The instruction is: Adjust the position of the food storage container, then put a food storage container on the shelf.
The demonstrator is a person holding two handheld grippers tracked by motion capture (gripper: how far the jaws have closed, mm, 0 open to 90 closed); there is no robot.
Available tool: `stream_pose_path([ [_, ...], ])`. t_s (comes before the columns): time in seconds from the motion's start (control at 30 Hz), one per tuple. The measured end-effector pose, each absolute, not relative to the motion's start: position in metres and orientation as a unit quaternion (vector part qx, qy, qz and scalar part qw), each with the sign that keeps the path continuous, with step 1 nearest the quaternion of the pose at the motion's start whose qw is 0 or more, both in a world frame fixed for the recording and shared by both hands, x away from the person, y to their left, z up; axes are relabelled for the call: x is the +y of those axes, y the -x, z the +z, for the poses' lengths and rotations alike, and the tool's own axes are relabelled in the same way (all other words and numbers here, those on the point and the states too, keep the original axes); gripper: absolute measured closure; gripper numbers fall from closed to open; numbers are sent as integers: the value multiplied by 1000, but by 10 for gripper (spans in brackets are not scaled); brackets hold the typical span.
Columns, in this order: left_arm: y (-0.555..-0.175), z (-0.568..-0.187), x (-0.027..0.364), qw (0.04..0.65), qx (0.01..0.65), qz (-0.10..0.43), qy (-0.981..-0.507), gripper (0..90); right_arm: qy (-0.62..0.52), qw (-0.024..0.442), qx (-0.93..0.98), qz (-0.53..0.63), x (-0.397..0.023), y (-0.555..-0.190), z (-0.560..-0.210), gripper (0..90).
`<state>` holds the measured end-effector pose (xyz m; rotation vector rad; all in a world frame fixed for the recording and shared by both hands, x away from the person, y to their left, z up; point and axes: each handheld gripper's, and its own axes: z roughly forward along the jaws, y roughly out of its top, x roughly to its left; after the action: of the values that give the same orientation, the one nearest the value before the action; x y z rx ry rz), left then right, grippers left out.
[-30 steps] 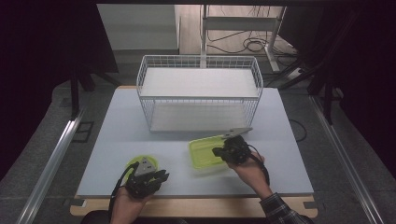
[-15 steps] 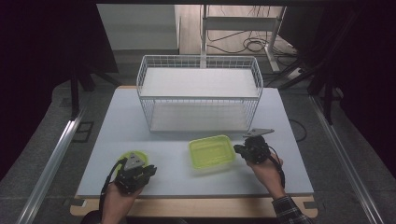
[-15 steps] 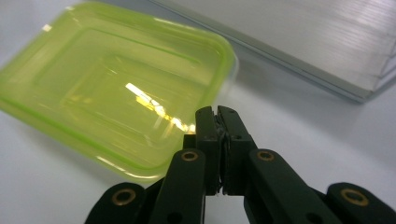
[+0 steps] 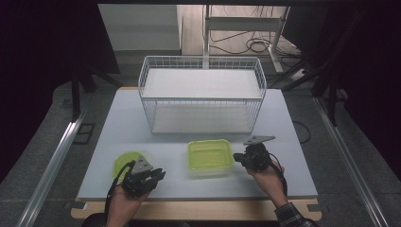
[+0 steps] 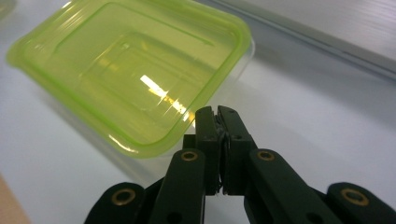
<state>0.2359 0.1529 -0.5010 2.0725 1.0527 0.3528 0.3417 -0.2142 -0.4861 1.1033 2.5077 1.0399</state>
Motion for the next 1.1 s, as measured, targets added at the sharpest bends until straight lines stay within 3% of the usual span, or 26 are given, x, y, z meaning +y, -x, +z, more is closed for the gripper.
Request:
stream_pose_path([
  [0.03,-236,-502,150,387,408,136,-816,751,-373,104,852,352,-213,-340,-486,869],
  [0.13,-234,-506,140,394,391,124,-822,638,-371,109,853,351,-213,-337,-485,843],
  [0.27,-233,-509,138,398,383,125,-824,448,-375,116,848,356,-220,-332,-482,756],
  [0.3,-232,-512,137,403,379,127,-823,390,-375,122,845,362,-224,-328,-481,640],
  [0.33,-232,-512,137,403,379,127,-823,335,-376,128,843,364,-225,-326,-481,589],
  [0.37,-231,-513,137,404,378,126,-823,335,-376,128,843,364,-225,-326,-481,589],
  [0.4,-230,-515,138,406,377,125,-823,249,-377,135,840,365,-228,-322,-481,476],
  [0.43,-230,-515,138,406,377,125,-823,199,-377,135,840,365,-228,-322,-481,476],
  [0.47,-230,-516,137,407,376,125,-823,164,-375,143,838,370,-231,-317,-481,355],
  [0.53,-228,-518,137,405,372,129,-825,118,-371,146,839,371,-233,-316,-482,315],
  [0.57,-227,-520,136,403,372,131,-826,99,-368,147,840,372,-235,-311,-484,250],
  [0.83,-222,-524,130,395,352,144,-836,55,-367,120,842,376,-243,-310,-497,96],
  [1.1,-221,-524,135,390,342,171,-838,43,-379,98,835,386,-243,-314,-499,68],
])
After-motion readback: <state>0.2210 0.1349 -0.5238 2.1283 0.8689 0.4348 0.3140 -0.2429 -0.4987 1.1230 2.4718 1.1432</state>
